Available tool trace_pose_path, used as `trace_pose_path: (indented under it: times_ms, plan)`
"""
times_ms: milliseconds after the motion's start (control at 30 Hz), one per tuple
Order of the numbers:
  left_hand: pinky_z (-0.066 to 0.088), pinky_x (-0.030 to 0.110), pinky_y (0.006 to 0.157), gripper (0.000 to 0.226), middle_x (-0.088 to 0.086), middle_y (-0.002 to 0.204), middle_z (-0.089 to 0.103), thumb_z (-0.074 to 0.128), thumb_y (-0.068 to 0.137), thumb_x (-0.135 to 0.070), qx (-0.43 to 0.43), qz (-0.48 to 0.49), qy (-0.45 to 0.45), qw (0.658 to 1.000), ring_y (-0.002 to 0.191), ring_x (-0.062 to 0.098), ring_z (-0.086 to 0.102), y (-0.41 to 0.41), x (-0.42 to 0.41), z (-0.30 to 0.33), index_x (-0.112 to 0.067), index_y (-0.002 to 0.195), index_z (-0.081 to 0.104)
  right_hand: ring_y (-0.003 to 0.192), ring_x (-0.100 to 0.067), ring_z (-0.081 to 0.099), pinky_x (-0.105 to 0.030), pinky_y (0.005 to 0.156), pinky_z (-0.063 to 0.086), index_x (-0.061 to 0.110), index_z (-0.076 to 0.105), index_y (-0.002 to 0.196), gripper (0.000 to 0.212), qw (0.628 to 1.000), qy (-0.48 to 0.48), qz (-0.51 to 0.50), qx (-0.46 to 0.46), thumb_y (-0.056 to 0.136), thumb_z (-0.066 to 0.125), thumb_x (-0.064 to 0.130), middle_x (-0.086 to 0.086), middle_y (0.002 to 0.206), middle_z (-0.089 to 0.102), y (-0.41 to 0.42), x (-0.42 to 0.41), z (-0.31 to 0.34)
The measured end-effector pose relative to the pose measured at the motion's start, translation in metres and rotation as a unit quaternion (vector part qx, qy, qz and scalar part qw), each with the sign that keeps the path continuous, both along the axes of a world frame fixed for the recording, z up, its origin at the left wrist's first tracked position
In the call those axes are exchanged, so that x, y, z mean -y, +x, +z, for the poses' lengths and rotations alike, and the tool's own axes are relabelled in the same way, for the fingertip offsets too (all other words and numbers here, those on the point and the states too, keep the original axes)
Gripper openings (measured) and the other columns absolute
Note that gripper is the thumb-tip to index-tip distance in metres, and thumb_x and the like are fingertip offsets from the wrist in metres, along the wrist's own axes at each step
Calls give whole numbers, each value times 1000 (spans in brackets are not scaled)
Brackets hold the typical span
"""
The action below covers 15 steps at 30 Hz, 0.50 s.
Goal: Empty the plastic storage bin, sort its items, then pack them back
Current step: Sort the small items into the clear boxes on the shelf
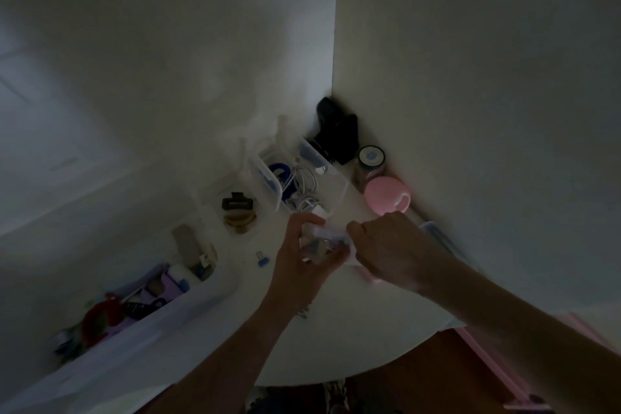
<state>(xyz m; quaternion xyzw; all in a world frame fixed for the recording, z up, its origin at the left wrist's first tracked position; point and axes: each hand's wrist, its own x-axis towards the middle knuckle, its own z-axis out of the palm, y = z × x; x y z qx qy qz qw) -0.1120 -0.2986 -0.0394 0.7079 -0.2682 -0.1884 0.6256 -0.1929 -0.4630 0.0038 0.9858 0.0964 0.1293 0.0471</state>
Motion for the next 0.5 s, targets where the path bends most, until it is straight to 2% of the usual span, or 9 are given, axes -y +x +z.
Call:
trace_pose_path:
  times_ms: [67,133,167,267,300,400,500]
  plan:
    - [53,25,74,46,2,101,60,83,76,-14,-19,-1,17,1000,91,16,63,-2,-3,-1,-13,108,50,40,-14,52,-25,42,42,16,64,80,15,998,34,-13,-48,75,67,31,4,54,59,-2,5,1]
    - [55,28,79,53,-8,106,62,82,77,-22,-48,-9,50,998,95,9,64,-1,-10,-1,-23,118,49,57,-13,61,-30,56,51,25,68,93,34,986,114,-63,-103,84,41,44,5,69,67,-5,11,7]
    - [55,28,81,57,-13,109,61,82,76,-21,-57,-20,58,996,99,6,64,1,-14,-3,-28,121,48,64,-12,64,-31,61,53,27,71,96,41,980,154,-78,-98,85,36,47,7,75,70,-7,14,9]
    - [56,34,86,74,-5,124,56,86,70,-8,-29,-63,44,997,114,17,60,2,-26,-19,-16,130,43,74,-5,63,-30,65,55,30,74,99,37,967,232,-108,-4,90,45,51,12,90,73,-17,21,5]
    - [57,36,86,79,-3,127,54,87,68,-7,-30,-70,49,996,116,21,59,-2,-29,-23,-13,131,42,76,-2,61,-31,66,56,31,73,99,36,955,268,-127,-2,90,47,53,14,92,72,-21,20,-1]
    - [57,37,88,88,-1,133,49,89,64,-5,-59,-76,58,994,122,21,56,-18,-36,-43,-13,135,36,87,2,60,-25,72,53,37,64,105,43,882,399,-249,-27,82,51,72,21,99,63,-36,2,-29]
    - [55,30,89,95,4,140,44,82,69,8,-116,-93,73,986,127,18,53,-37,-48,-67,-15,142,27,90,-2,62,-31,78,57,35,55,112,66,761,522,-374,-94,68,52,84,17,103,61,-47,-21,-64]
